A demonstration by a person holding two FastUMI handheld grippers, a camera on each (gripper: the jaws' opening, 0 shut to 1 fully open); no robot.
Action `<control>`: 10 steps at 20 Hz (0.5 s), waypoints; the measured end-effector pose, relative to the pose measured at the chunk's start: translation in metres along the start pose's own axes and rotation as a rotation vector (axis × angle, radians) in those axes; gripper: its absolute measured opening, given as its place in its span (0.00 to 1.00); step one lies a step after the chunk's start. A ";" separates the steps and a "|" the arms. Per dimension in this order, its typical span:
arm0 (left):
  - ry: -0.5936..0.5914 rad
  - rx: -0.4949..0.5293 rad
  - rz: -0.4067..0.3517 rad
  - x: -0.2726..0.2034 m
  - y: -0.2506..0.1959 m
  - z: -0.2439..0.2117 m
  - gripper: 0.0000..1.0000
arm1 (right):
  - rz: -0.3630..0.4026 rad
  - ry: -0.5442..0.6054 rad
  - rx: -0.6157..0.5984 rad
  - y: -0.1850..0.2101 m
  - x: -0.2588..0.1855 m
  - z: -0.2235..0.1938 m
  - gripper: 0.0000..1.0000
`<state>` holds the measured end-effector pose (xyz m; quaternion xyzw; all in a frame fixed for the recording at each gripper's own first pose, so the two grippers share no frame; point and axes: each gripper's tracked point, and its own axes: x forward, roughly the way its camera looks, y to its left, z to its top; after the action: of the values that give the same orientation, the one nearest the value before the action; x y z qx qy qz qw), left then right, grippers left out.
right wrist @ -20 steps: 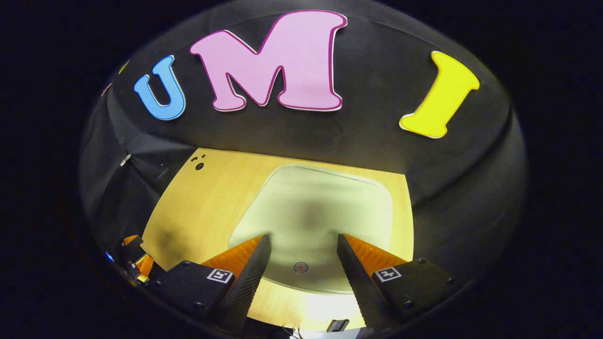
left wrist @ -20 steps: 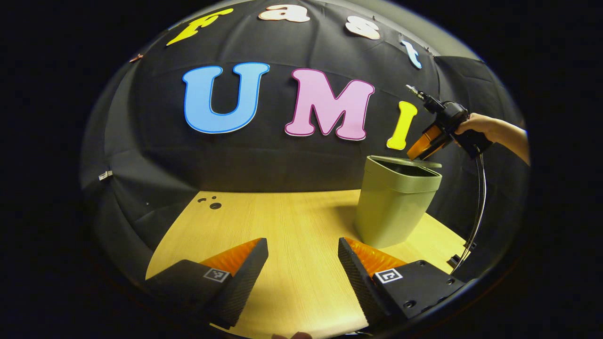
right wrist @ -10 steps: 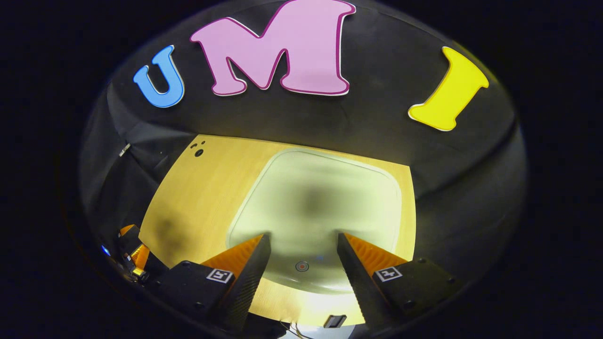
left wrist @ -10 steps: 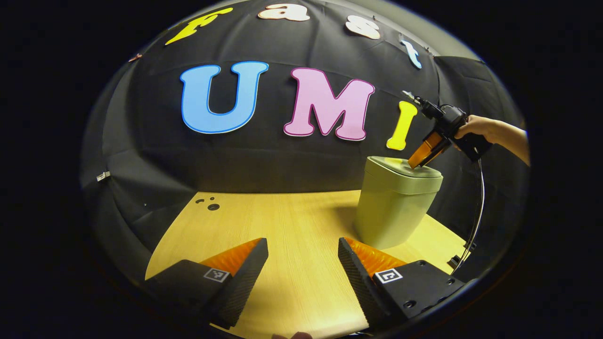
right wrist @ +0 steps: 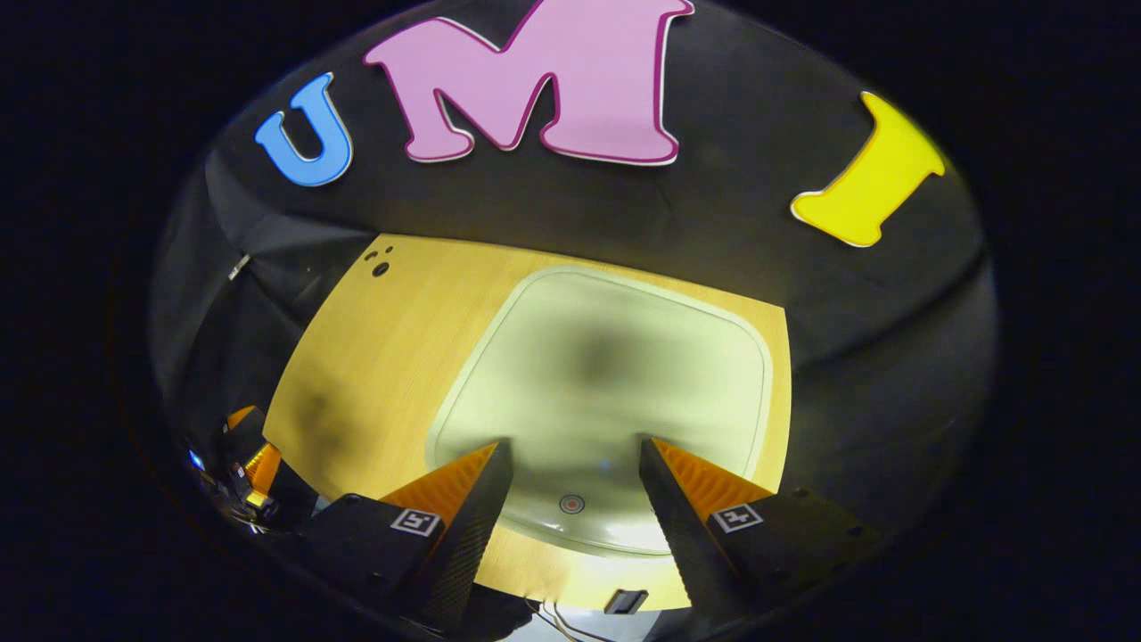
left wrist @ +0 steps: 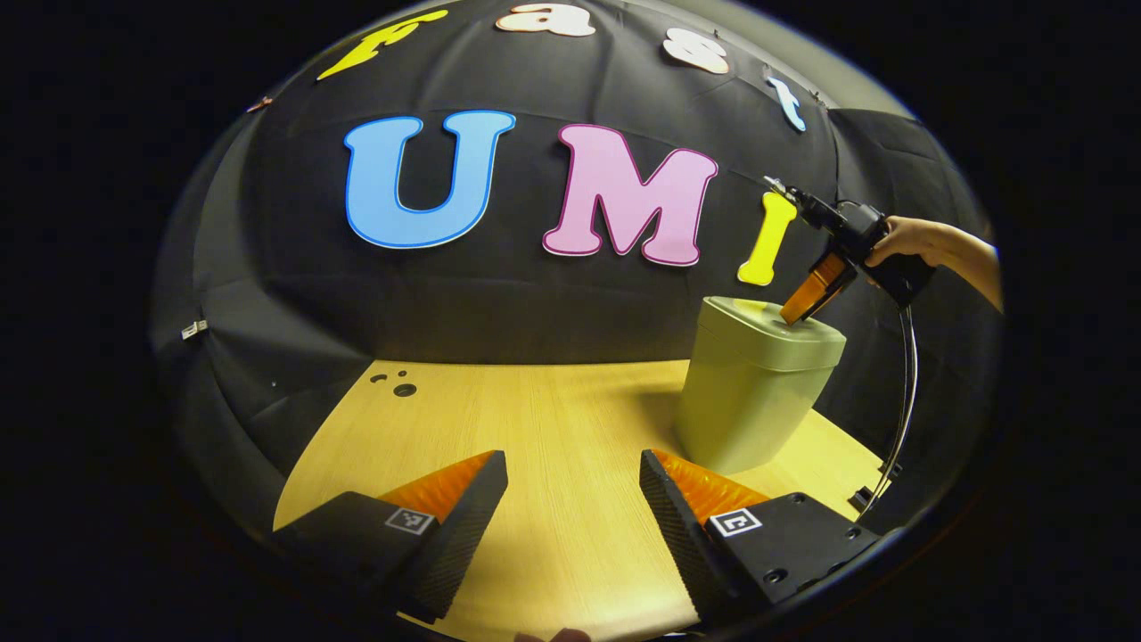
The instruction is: Press the lid of the desktop garbage bin to open it, pick up the crumpled paper on the desktop and throw it into the bin, then pick up the pop can on the desktop and drop it into the bin, and finally close the garbage bin lid.
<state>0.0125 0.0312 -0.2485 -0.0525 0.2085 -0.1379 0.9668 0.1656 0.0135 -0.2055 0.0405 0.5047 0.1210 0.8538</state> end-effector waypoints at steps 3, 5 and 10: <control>-0.006 0.005 -0.006 0.001 -0.002 0.002 0.95 | 0.004 0.000 0.006 0.001 0.000 0.001 0.94; -0.012 0.005 -0.012 0.000 -0.005 0.003 0.95 | -0.003 -0.026 0.010 0.002 -0.002 0.005 0.94; -0.020 0.022 -0.015 -0.007 -0.010 0.006 0.95 | 0.021 -0.125 0.041 0.009 -0.012 0.014 0.94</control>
<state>0.0067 0.0236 -0.2383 -0.0447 0.1967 -0.1468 0.9684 0.1706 0.0205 -0.1868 0.0708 0.4522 0.1168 0.8814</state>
